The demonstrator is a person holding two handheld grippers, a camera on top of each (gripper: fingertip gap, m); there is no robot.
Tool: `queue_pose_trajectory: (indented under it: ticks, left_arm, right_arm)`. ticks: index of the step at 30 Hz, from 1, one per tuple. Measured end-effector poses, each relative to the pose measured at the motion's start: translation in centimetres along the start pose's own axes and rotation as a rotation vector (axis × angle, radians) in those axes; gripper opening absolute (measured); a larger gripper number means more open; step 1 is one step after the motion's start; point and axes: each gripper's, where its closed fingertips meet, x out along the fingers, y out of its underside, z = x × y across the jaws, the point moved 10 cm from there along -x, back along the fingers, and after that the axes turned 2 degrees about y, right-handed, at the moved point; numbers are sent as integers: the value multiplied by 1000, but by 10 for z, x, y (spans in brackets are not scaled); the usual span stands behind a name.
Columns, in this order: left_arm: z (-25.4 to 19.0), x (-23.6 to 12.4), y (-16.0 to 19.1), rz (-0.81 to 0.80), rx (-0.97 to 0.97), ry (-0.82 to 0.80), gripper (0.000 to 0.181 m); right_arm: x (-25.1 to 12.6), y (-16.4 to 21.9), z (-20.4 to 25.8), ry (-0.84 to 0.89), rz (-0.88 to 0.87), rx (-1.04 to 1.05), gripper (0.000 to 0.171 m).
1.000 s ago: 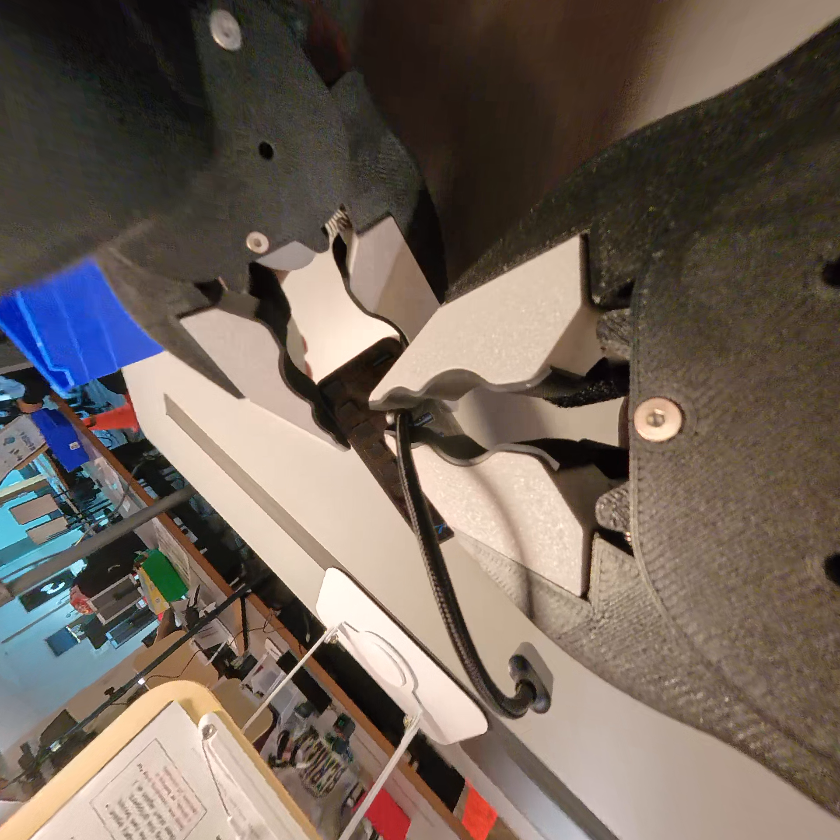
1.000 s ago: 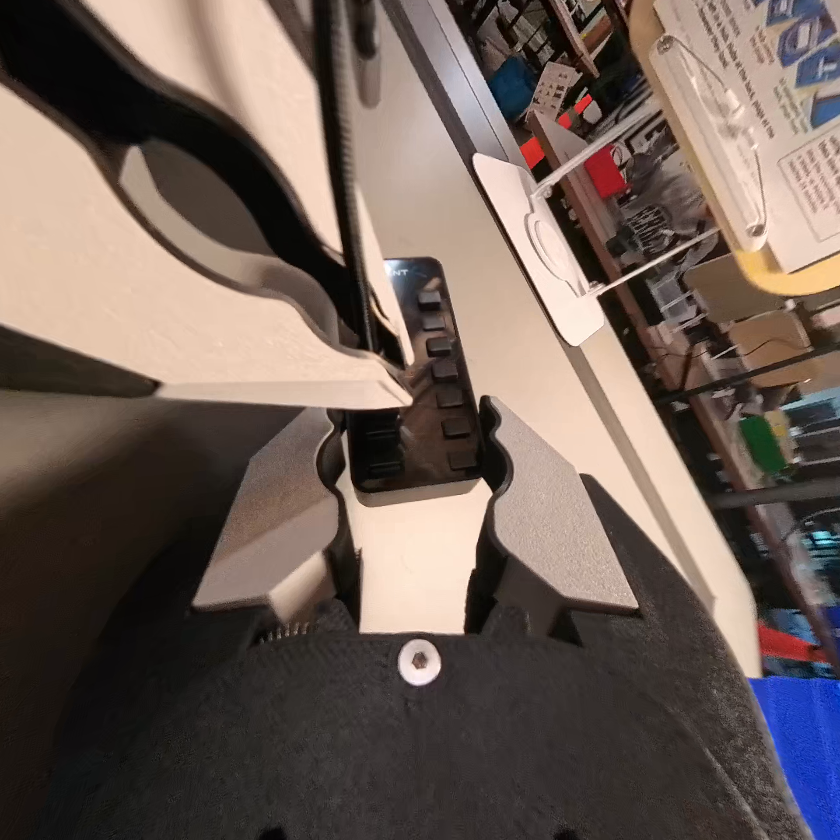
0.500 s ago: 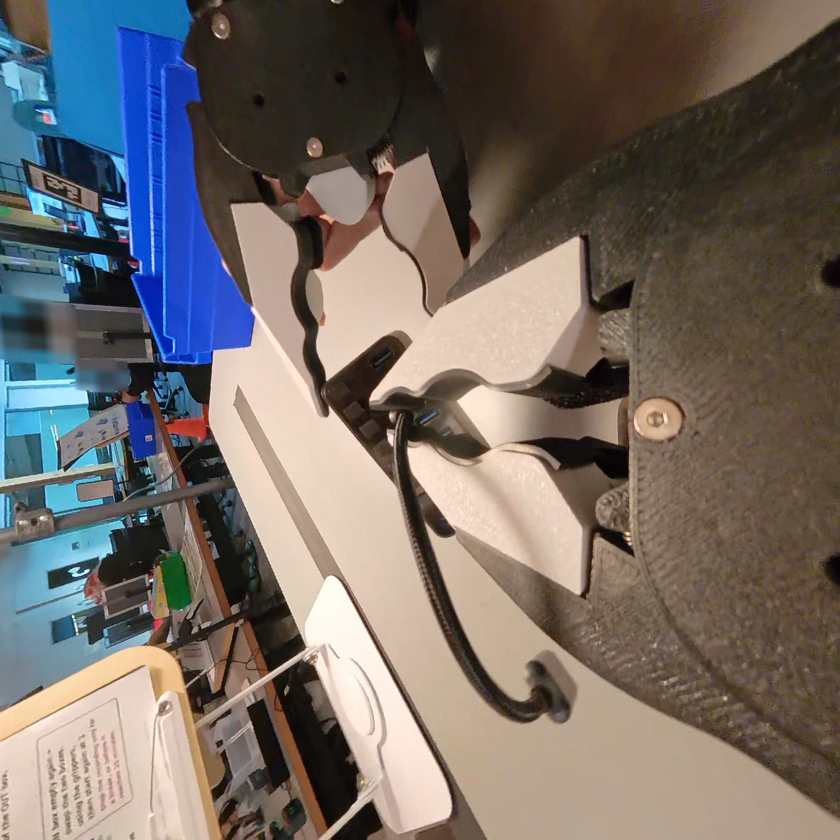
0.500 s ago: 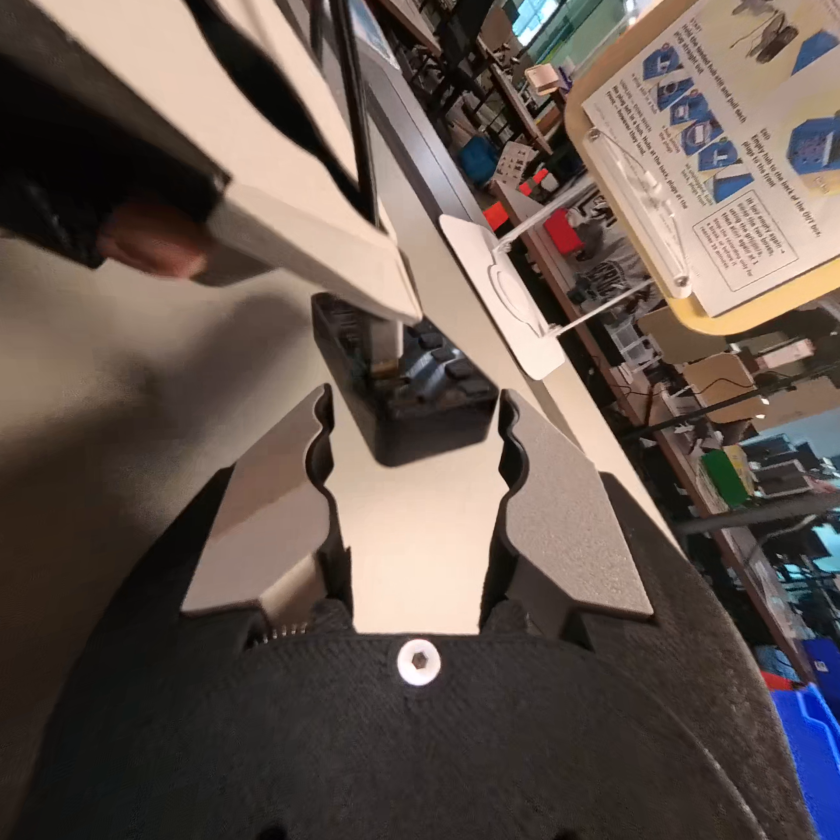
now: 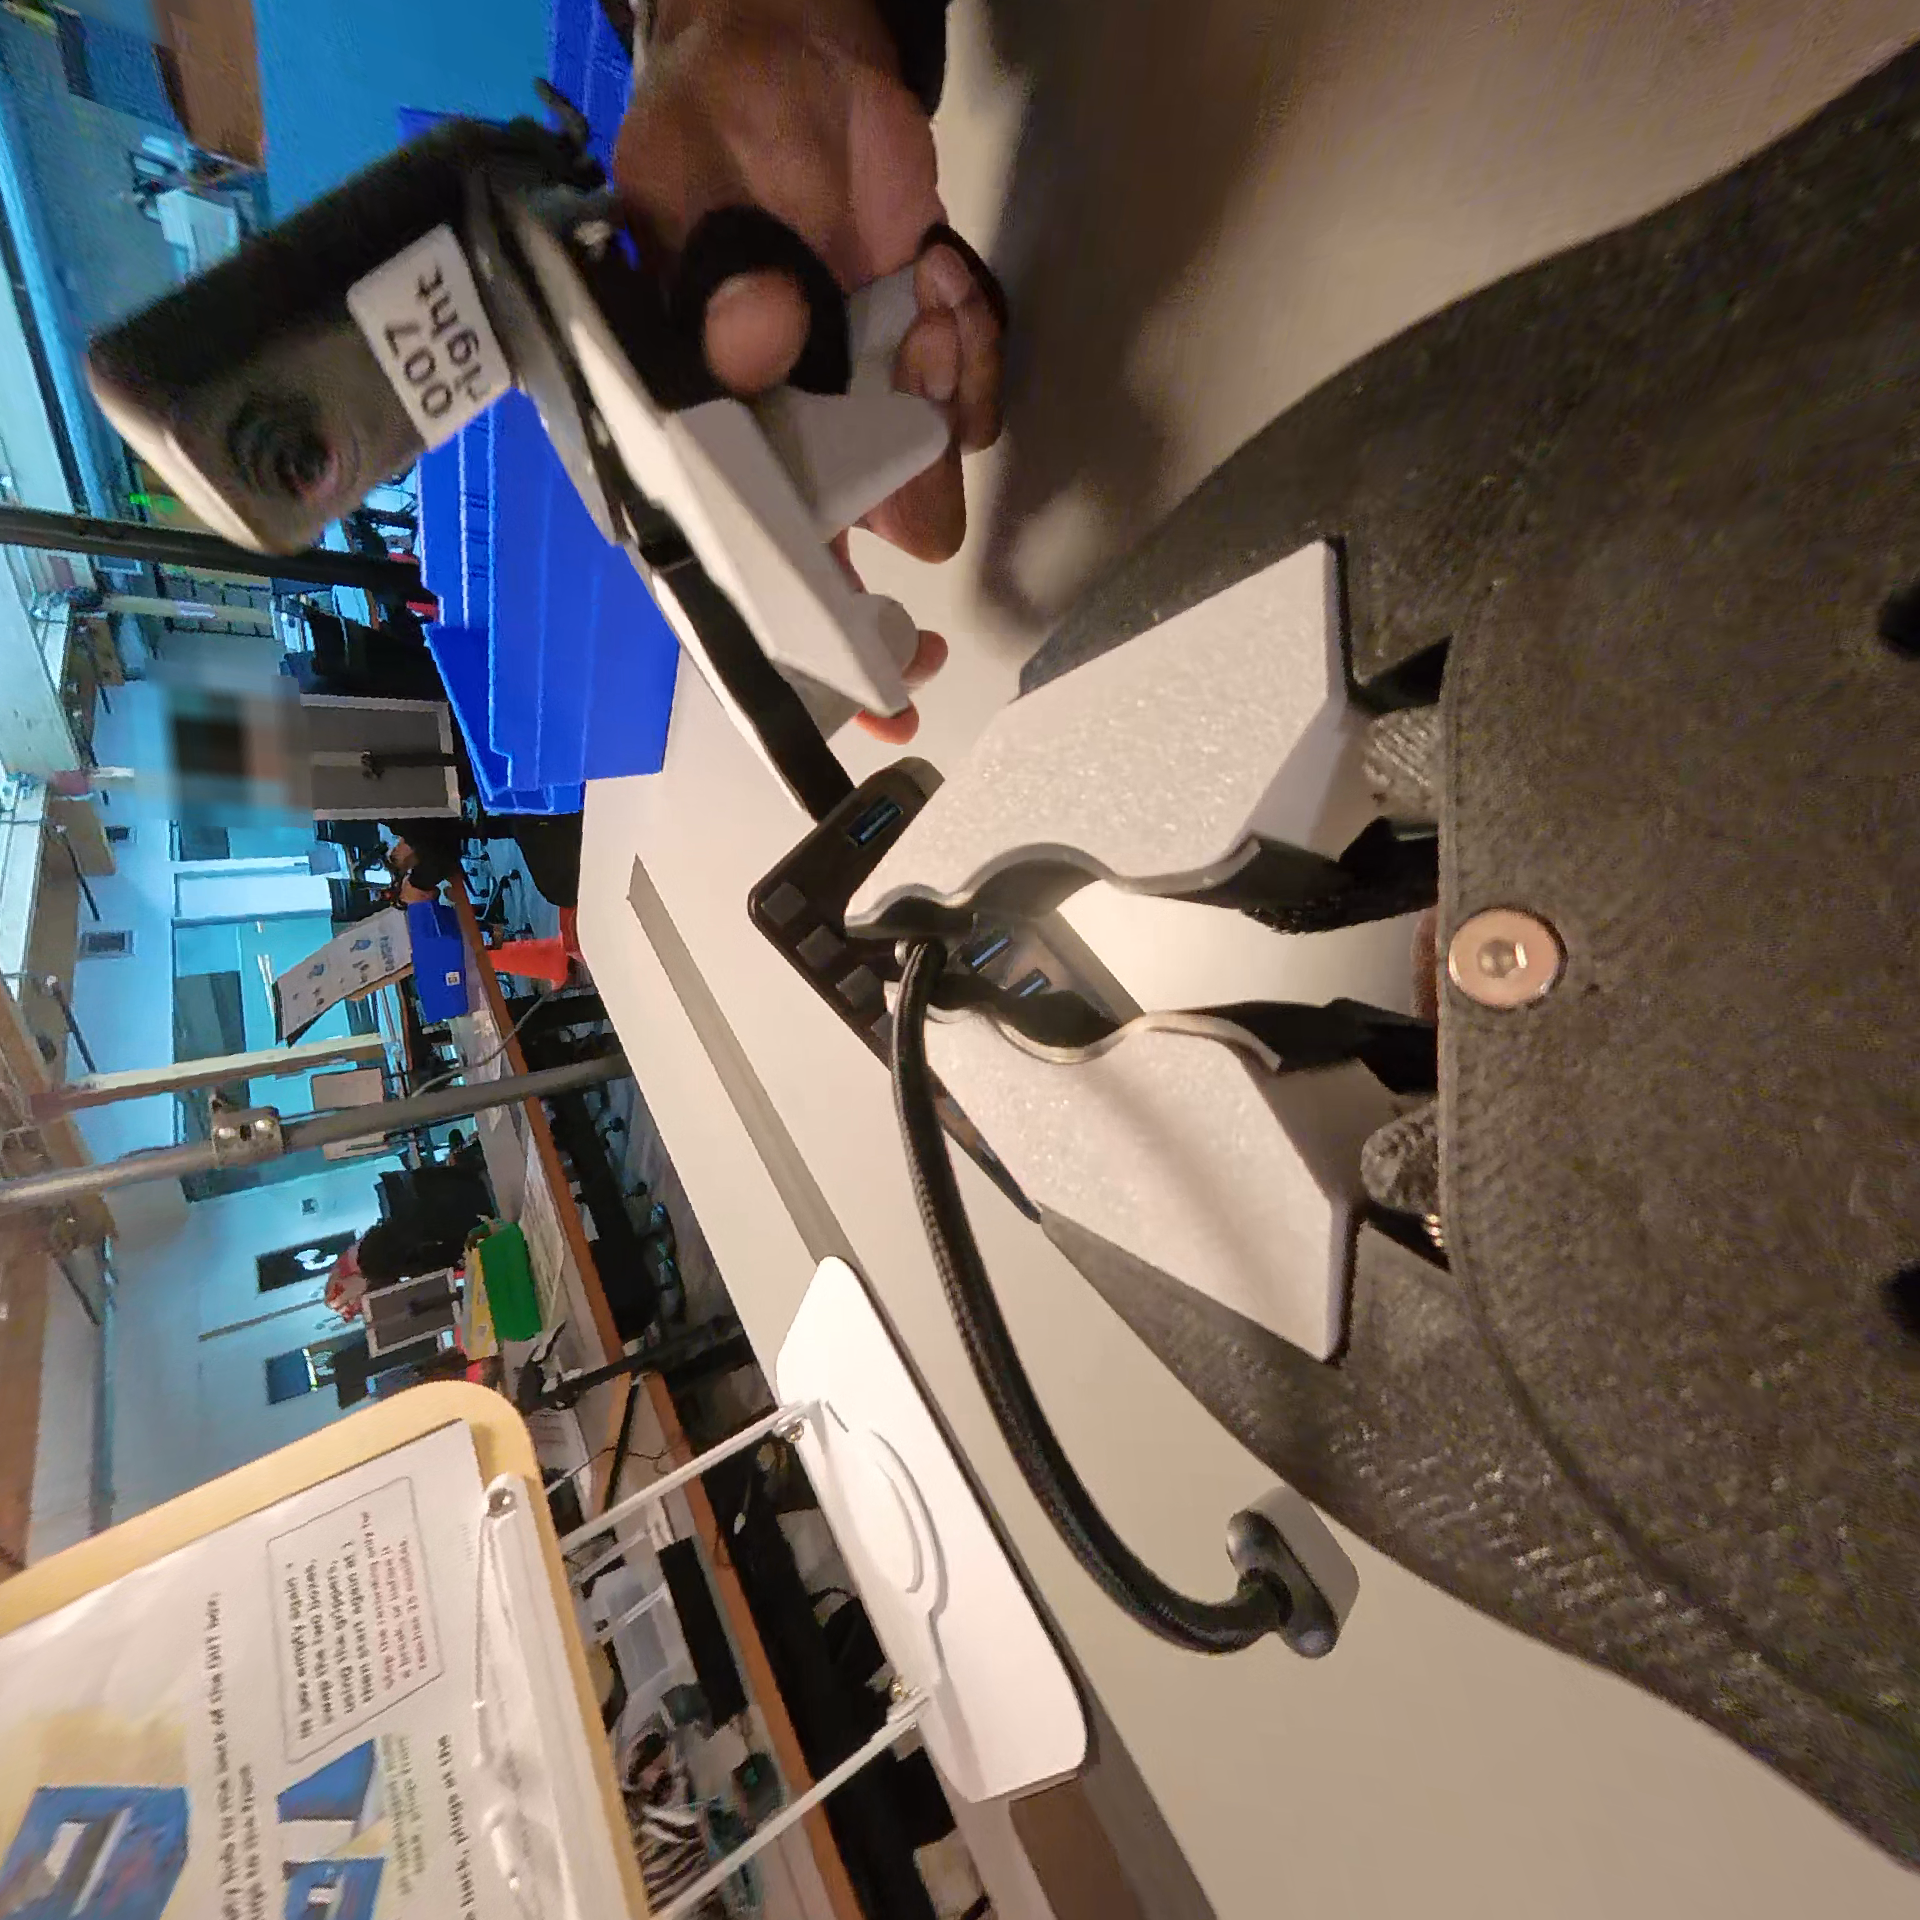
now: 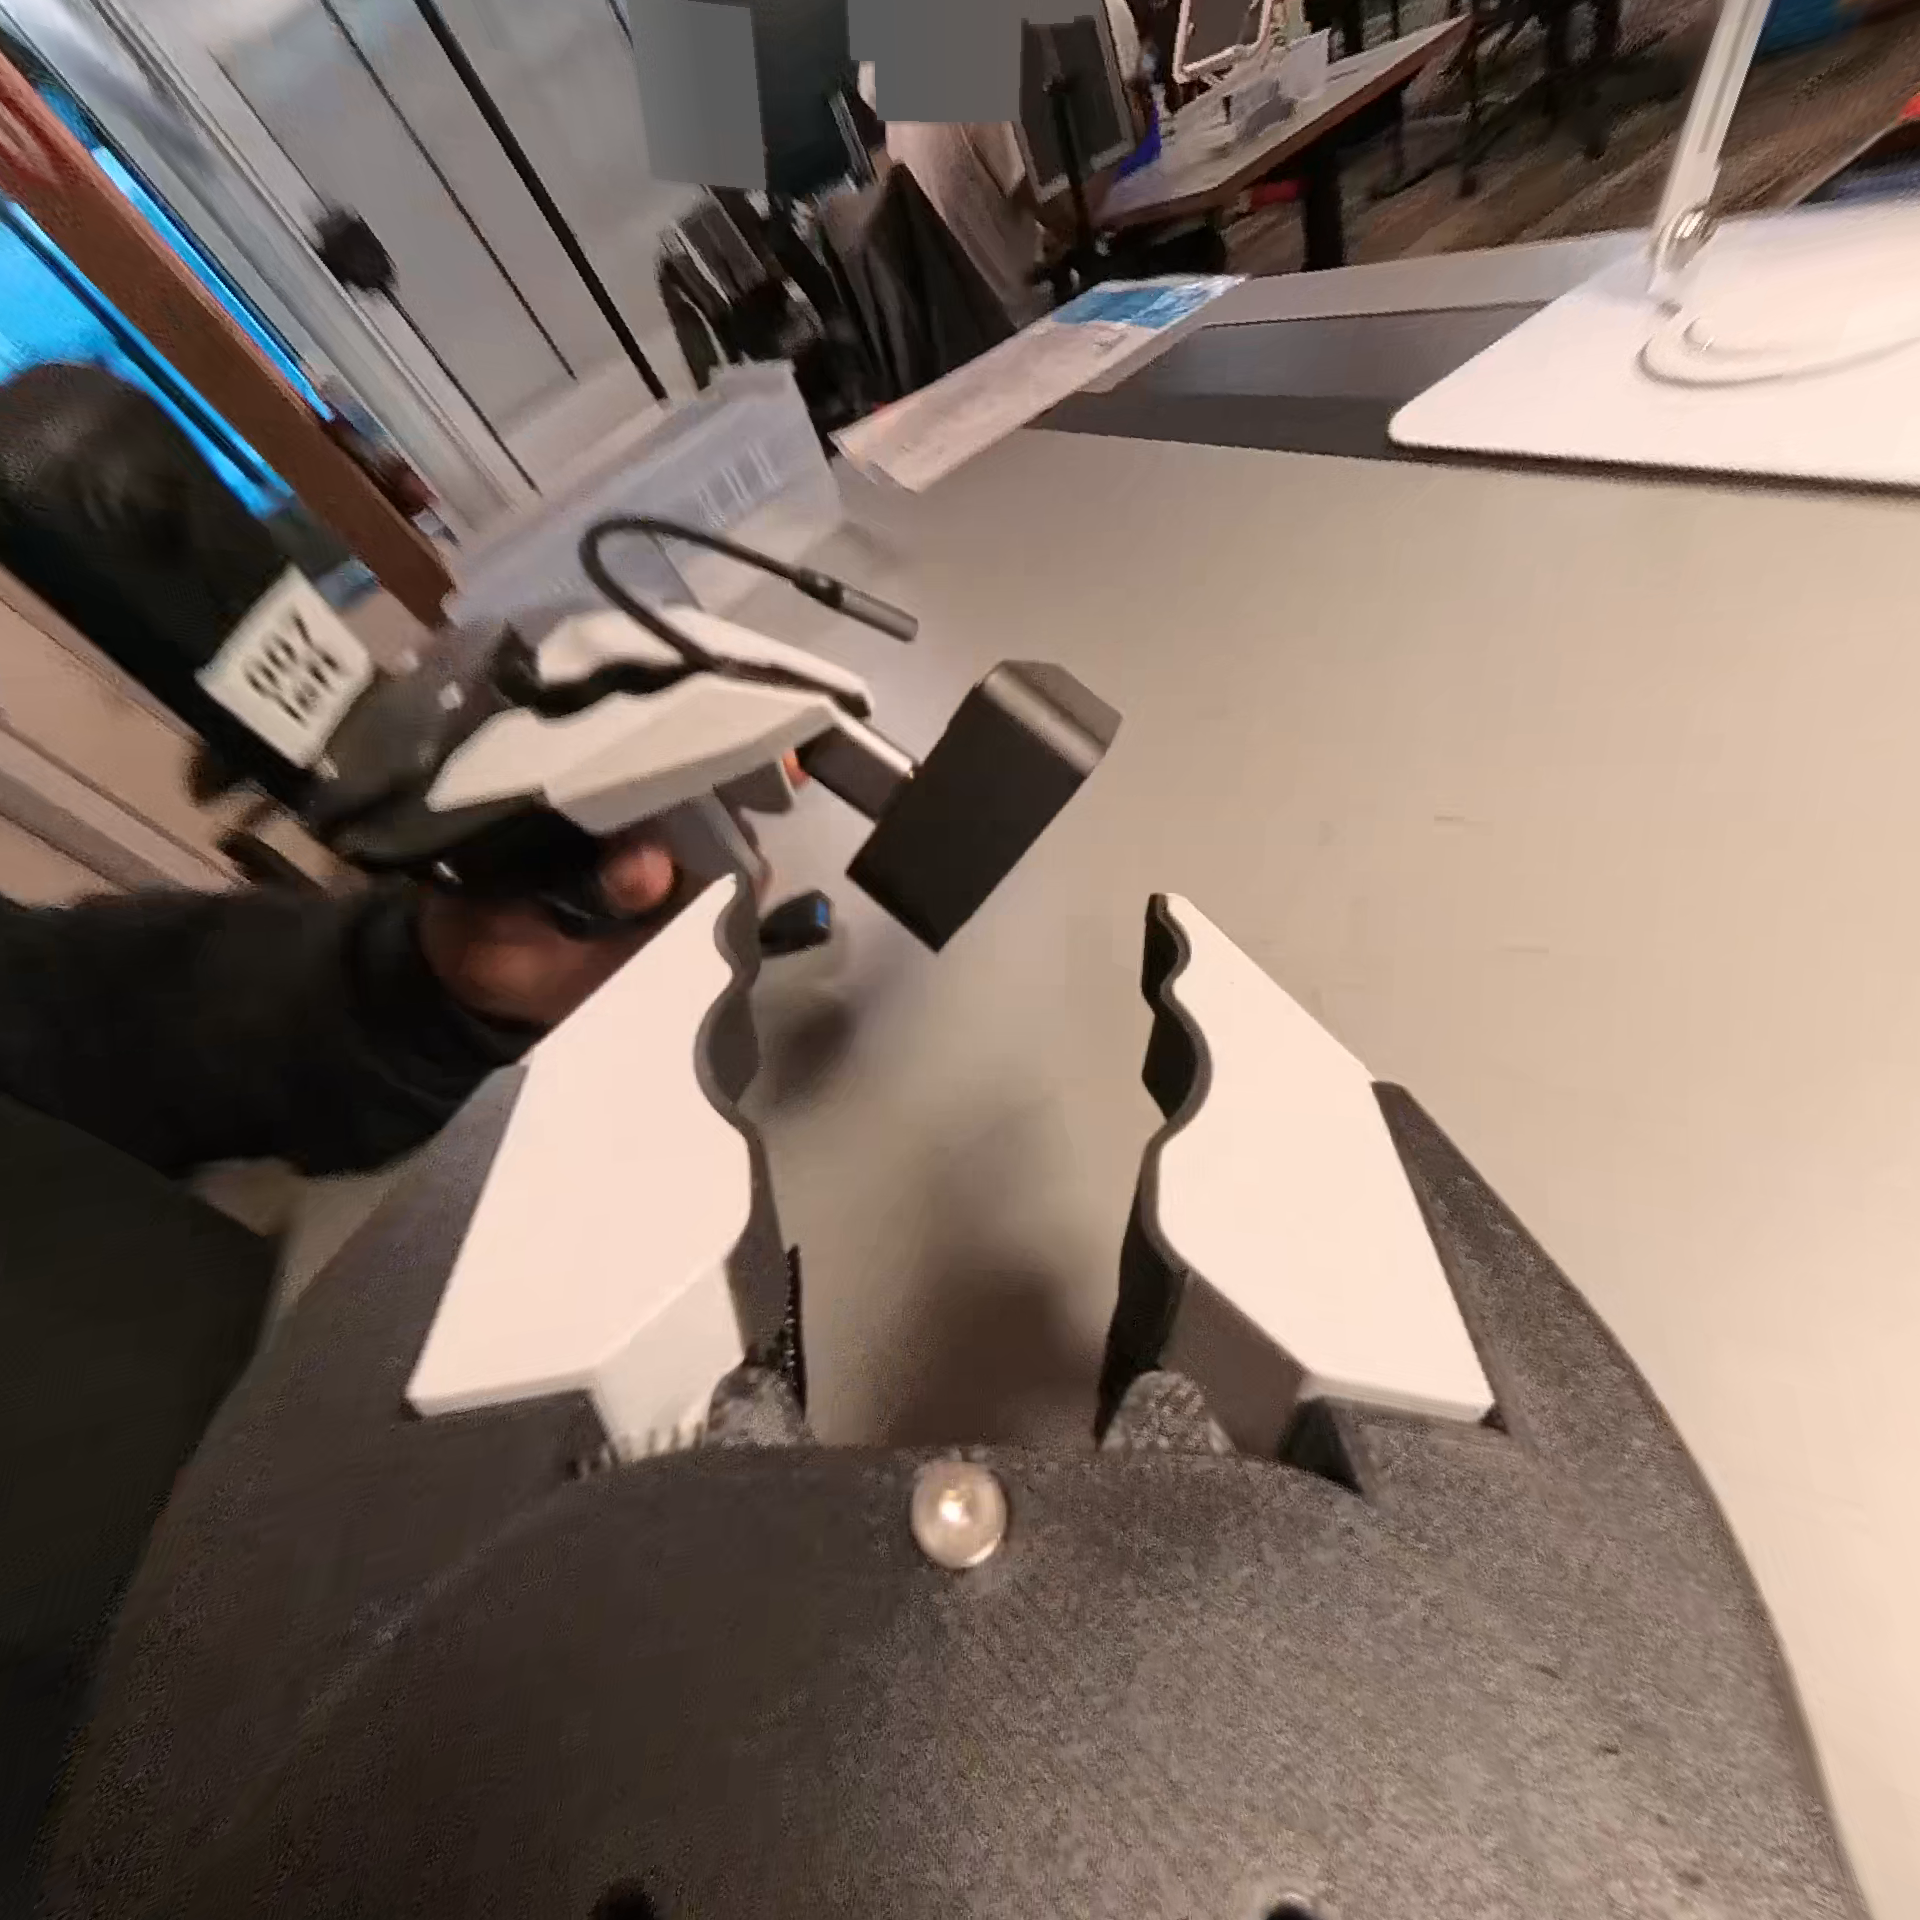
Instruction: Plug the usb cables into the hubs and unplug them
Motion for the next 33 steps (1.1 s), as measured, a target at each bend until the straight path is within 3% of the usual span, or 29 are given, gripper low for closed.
queue_pose_trajectory:
  ticks: [2,5,7,14,22,29,33]
  left_arm:
    - [-6,1,-1,1,47,13,10]
    - [-14,2,-1,-4,112,26,10]
    - [-17,2,-2,-11,147,25,9]
    - [-17,7,1,62,92,10,12]
    - [-14,8,-2,79,-211,21,26]
    - [-8,11,8,13,-703,237,23]
    - [-9,13,19,-17,-861,315,14]
  right_arm:
    - [0,0,-3,-69,-10,111,68]
    - [2,3,-5,-122,-7,202,40]
    - [3,5,-7,-113,-12,224,33]
    - [-1,2,-6,10,-90,170,29]
    - [-7,-5,5,97,-220,3,28]
    - [-9,-6,11,122,-304,-54,27]
    - [-6,-4,11,126,-292,-69,27]
